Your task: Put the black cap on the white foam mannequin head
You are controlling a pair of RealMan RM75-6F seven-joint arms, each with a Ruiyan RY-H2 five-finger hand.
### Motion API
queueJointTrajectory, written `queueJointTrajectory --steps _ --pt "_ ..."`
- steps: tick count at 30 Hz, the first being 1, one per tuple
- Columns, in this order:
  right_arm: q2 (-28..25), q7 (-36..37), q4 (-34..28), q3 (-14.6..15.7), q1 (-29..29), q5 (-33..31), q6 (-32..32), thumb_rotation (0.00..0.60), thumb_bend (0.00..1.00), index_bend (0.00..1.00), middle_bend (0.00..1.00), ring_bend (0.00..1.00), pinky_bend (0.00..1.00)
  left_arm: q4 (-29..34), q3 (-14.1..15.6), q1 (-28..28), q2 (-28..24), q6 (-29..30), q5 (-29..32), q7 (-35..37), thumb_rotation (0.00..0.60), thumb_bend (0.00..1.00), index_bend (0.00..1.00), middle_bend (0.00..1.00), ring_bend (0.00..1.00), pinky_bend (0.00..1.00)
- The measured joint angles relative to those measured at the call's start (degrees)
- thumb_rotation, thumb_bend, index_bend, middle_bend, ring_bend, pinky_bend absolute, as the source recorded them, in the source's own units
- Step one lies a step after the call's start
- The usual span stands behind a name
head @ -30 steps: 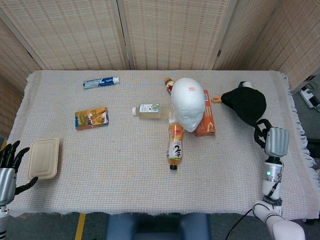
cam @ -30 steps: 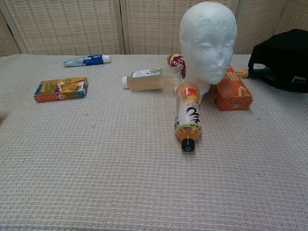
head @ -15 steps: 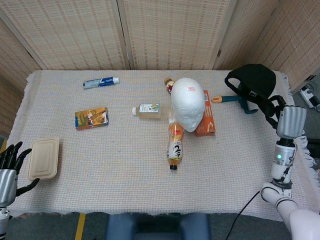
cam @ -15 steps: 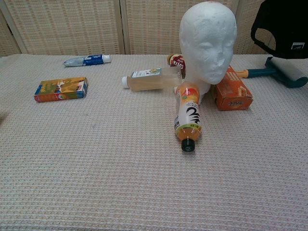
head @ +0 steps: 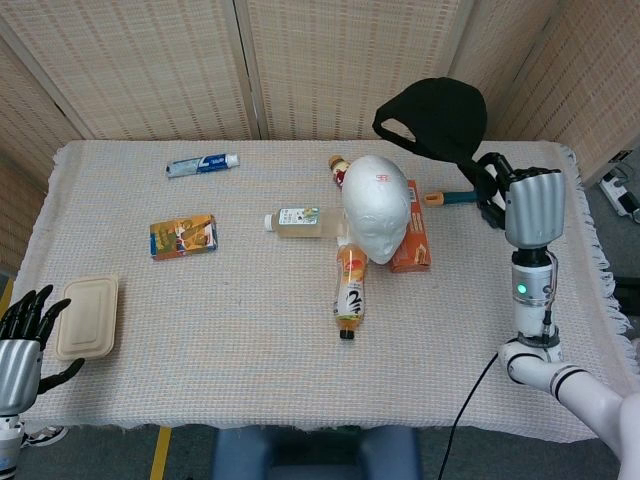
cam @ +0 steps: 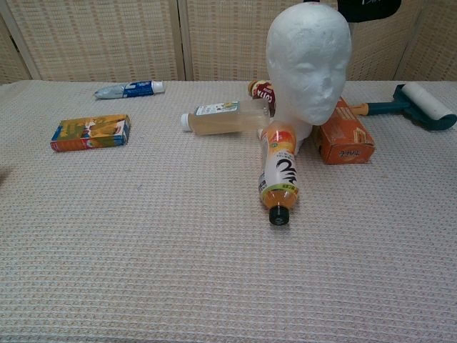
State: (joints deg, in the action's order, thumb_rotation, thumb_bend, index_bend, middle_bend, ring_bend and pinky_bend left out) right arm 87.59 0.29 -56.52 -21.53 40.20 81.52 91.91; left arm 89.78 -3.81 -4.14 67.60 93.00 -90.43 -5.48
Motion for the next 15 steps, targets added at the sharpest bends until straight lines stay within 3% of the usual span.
queueJointTrajectory --steps 5,15 --pt "-2.56 -9.07 -7.85 1.30 2.08 3.65 -0.45 0.600 0.53 0.82 1.00 1.00 1.00 0.28 0.05 0.32 -0.53 0.74 -0.36 0.87 0.600 0.04 0.20 0.09 0.04 0.16" --pt "-2.06 -15.95 -10.43 5.42 3.71 8.65 -2.62 0.600 0.53 0.82 1.00 1.00 1.00 0.30 -0.11 0.59 -1.35 1.12 -0.34 2.53 0.600 0.04 0.20 0.09 0.04 0.16"
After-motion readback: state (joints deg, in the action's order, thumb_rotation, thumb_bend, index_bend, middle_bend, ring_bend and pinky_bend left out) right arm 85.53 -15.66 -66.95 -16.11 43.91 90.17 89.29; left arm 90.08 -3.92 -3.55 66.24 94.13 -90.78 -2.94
